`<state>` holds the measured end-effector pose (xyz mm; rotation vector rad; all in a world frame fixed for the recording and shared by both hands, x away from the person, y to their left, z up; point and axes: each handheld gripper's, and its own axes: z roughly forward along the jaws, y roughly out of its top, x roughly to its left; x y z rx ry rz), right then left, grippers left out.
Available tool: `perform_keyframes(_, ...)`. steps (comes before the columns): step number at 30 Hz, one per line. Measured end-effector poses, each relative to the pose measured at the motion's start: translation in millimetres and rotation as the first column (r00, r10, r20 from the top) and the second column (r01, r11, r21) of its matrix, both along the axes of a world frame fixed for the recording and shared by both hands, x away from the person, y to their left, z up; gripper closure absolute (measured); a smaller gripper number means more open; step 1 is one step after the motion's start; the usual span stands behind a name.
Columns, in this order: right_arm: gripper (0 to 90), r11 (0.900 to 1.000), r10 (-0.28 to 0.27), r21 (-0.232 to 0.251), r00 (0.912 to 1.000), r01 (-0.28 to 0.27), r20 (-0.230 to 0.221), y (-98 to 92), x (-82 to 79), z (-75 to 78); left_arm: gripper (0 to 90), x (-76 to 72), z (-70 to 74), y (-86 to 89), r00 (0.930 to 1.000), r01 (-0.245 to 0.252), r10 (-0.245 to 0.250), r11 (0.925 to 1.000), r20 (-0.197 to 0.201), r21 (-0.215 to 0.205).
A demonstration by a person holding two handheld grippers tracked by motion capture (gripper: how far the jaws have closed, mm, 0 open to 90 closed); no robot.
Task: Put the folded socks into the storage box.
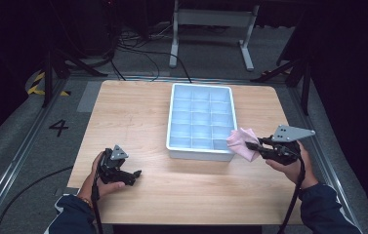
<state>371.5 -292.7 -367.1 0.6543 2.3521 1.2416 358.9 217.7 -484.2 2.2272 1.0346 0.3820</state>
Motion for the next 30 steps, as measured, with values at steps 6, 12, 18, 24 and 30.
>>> perform_keyframes(6, 75.8, 0.999, 0.005, -0.033, 0.9998, -0.006, -0.017, 9.2, 14.9, 1.3, 0.4, 0.0, -0.2, -0.2, 1.0000, 0.001, -0.001, 1.0000, -0.002, -0.004)
perform_keyframes(12, 75.8, 0.998, 0.006, -0.058, 0.9996, -0.008, -0.027, 17.0, 30.2, 1.6, 0.4, 0.0, -0.2, -0.2, 1.0000, 0.001, -0.001, 1.0000, -0.002, -0.004)
perform_keyframes(18, 75.8, 0.995, 0.006, -0.095, 0.9988, -0.011, -0.049, 26.0, 47.7, -1.9, 0.4, 0.0, -0.1, -0.1, 1.0000, 0.000, 0.000, 1.0000, -0.002, -0.003)
perform_keyframes(24, 75.8, 0.992, -0.012, -0.127, 0.9981, 0.005, -0.060, 31.3, 66.3, -2.3, 0.3, 0.0, -0.2, -0.2, 1.0000, 0.001, -0.001, 1.0000, -0.002, -0.004)
perform_keyframes(30, 75.9, 0.980, -0.019, -0.197, 0.9970, 0.004, -0.075, 41.1, 84.0, -3.3, 0.4, 0.0, -0.2, -0.2, 1.0000, 0.001, -0.001, 1.0000, -0.002, -0.004)
